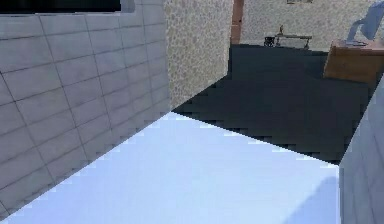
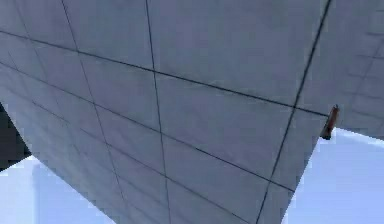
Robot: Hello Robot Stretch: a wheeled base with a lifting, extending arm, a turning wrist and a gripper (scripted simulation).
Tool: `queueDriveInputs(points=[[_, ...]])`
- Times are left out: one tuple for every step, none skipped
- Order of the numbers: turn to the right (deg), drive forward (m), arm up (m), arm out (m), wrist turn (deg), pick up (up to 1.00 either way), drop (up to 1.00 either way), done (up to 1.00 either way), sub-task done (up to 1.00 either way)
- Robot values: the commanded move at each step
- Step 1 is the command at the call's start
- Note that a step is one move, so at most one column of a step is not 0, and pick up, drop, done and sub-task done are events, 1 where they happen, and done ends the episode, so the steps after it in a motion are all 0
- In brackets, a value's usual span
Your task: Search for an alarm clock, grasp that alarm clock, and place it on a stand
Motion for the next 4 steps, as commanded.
queueDriveInputs(points=[[-45.0,0.00,0.00,0.00,0.0,0.00,0.00,0.00,0.00],[-12.0,0.00,0.00,0.00,0.0,0.00,0.00,0.00,0.00],[0.0,0.15,0.00,0.00,0.0,0.00,0.00,0.00,0.00],[45.0,0.00,0.00,0.00,0.0,0.00,0.00,0.00,0.00]])
